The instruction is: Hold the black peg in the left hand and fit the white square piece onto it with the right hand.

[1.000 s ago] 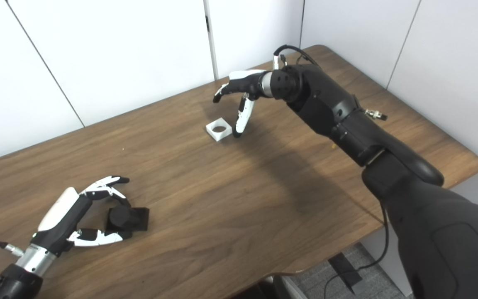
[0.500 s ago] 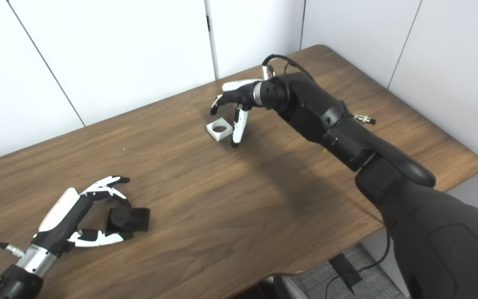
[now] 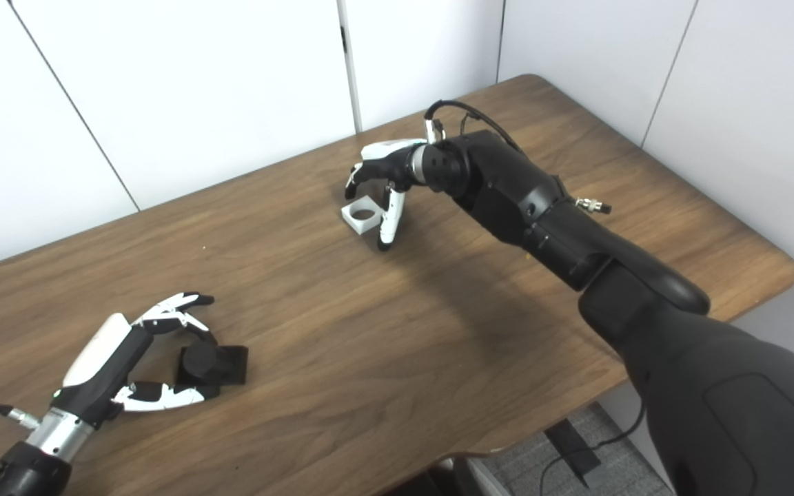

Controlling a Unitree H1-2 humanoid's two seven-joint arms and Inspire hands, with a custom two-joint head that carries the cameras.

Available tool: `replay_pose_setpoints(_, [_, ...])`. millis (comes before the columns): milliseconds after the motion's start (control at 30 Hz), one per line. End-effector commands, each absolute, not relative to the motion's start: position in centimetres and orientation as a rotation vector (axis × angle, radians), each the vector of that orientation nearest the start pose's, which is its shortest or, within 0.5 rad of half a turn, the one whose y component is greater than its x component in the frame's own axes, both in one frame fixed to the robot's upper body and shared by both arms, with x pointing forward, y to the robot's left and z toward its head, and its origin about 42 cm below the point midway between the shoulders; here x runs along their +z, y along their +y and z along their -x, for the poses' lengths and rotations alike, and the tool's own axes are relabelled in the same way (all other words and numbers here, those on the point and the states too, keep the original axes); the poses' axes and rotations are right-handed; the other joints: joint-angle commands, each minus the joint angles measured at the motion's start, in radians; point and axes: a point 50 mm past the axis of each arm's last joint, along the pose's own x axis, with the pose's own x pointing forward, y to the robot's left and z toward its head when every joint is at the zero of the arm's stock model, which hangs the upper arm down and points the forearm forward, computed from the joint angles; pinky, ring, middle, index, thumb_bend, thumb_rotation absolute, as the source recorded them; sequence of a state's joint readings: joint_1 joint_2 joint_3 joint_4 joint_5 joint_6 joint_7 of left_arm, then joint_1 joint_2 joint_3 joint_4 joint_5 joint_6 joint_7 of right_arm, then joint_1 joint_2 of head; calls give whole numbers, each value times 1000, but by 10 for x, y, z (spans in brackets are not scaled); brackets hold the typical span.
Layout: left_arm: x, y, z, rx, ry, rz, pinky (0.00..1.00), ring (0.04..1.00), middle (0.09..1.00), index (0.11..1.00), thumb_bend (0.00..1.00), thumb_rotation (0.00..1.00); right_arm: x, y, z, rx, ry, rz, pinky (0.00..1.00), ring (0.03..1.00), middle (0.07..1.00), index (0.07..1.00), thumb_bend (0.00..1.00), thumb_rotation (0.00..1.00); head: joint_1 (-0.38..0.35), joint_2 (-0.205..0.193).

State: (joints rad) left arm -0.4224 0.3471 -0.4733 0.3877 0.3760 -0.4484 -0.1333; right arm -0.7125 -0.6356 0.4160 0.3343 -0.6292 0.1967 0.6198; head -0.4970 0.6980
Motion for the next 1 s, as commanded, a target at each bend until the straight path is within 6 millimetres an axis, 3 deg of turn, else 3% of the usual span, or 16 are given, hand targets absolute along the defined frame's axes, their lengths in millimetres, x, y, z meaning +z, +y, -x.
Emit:
replay_pose_setpoints(0, [77, 205, -357, -872, -183, -930, 796, 924, 871, 491, 523, 55, 264, -312, -478, 489, 205, 1429, 823, 964, 989, 820, 761, 165, 0, 1])
replay_pose_setpoints(433, [76, 207, -354, -871, -191, -919, 775, 914, 868, 490, 522, 54, 248, -324, -479, 460, 138, 1476, 733, 895, 912, 716, 711, 98, 9, 6])
replay_pose_setpoints(733, [76, 209, -353, -873, -190, -918, 785, 910, 867, 490, 522, 54, 242, -327, -478, 433, 78, 1509, 724, 863, 865, 634, 712, 108, 10, 13])
replay_pose_setpoints(800, [76, 209, -353, -872, -186, -919, 788, 912, 867, 490, 522, 54, 241, -327, -478, 427, 76, 1514, 740, 861, 859, 531, 567, 131, 10, 13])
replay_pose_setpoints(967, [77, 209, -352, -873, -186, -922, 788, 912, 866, 490, 522, 54, 240, -326, -477, 408, 60, 1513, 747, 850, 839, 492, 518, 140, 11, 18])
